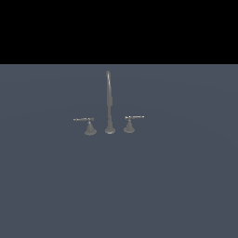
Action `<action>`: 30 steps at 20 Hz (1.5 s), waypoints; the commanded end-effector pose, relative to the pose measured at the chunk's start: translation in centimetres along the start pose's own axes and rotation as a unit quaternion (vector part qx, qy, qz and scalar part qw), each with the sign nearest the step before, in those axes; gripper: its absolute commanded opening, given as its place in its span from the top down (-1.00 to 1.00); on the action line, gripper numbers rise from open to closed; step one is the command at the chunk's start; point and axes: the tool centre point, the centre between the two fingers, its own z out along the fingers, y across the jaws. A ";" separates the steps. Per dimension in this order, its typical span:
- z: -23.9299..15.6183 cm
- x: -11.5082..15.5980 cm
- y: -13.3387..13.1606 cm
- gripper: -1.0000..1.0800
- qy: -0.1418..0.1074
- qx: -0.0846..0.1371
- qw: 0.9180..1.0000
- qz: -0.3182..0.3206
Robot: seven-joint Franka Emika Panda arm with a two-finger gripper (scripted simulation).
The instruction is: Turn on the faucet by rotating a designated handle.
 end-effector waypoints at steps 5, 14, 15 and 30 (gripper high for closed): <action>-0.2 0.3 0.6 1.00 0.001 -0.001 1.000 0.008; -0.7 0.7 1.6 1.00 0.004 -0.004 1.000 0.021; -0.6 0.8 1.6 1.00 0.004 -0.003 1.000 0.022; 1.5 7.3 -0.7 1.00 -0.006 0.033 0.994 0.100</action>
